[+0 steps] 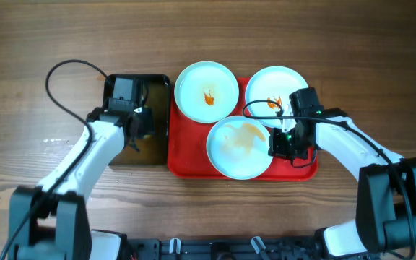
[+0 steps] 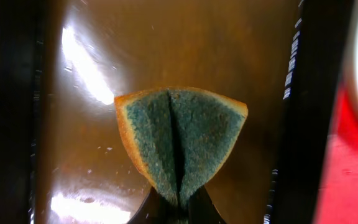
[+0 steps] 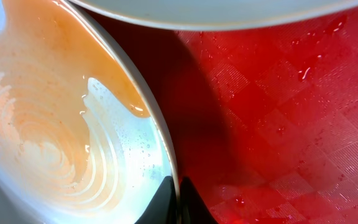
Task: Clean dirty plates on tray and stack at the side
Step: 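Return the sponge to the black water tray with left gripper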
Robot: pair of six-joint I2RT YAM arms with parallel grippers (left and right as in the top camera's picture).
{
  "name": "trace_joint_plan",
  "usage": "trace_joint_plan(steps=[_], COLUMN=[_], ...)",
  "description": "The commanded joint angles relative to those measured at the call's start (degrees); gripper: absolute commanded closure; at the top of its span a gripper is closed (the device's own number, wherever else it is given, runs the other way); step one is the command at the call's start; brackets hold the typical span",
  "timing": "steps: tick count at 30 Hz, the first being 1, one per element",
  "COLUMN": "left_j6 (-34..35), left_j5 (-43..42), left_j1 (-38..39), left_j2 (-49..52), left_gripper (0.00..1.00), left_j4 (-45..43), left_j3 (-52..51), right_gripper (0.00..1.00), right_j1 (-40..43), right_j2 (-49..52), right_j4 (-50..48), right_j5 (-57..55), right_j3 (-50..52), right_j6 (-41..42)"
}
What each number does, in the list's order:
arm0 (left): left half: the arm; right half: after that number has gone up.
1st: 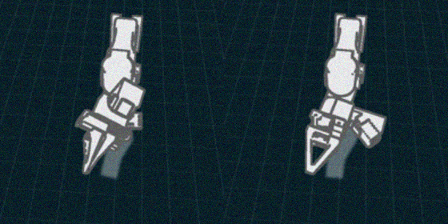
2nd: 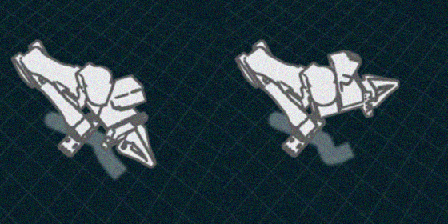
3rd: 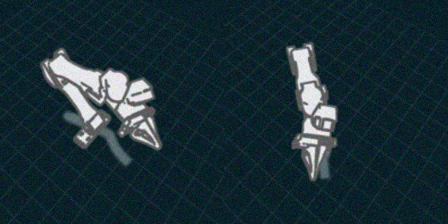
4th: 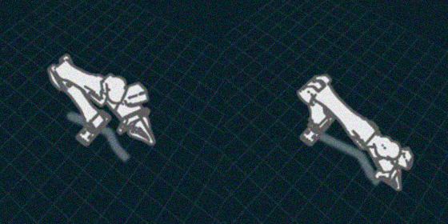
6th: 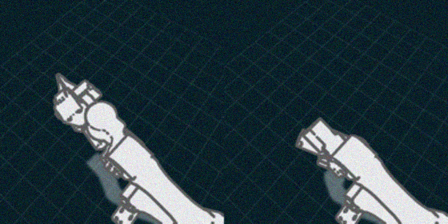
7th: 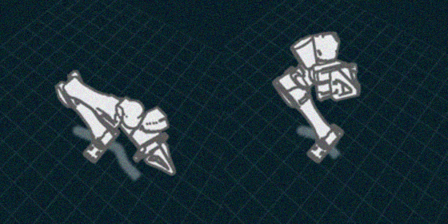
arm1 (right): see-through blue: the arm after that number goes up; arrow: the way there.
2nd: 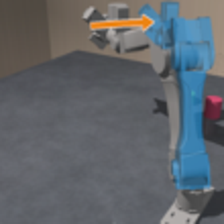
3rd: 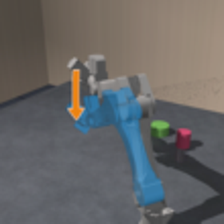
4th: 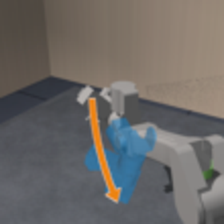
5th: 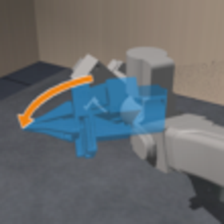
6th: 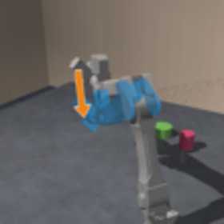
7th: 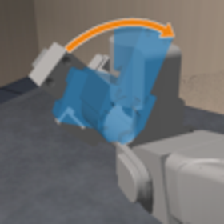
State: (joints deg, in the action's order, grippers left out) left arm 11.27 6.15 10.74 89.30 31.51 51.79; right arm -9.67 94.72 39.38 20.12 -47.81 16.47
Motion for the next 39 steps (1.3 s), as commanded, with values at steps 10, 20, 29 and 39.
trace_joint_plan(steps=[10,20,29,39], left_j6=[-8.1,-8.0,-4.6,-4.4], left_j5=[-7.6,-7.6,-8.3,-9.3], left_j1=[-0.3,-0.3,-0.2,-0.2], left_j2=[8.2,11.8,9.8,9.8], left_gripper=[0.35,0.86,0.50,0.96], left_j4=[-4.1,-6.3,-1.4,2.5], left_j3=[-0.2,-0.2,0.7,0.7], right_gripper=[0.95,0.95,0.95,0.95], right_j1=[-0.1,-0.1,-0.1,-0.1], right_j2=[0.7,0.7,0.7,0.7], right_j4=[0.5,0.5,0.8,0.7], right_j5=[-1.0,-1.0,-1.0,-1.0], right_j3=[0.6,0.6,0.6,0.6], right_j6=[0.0,0.0,0.0,0.0])
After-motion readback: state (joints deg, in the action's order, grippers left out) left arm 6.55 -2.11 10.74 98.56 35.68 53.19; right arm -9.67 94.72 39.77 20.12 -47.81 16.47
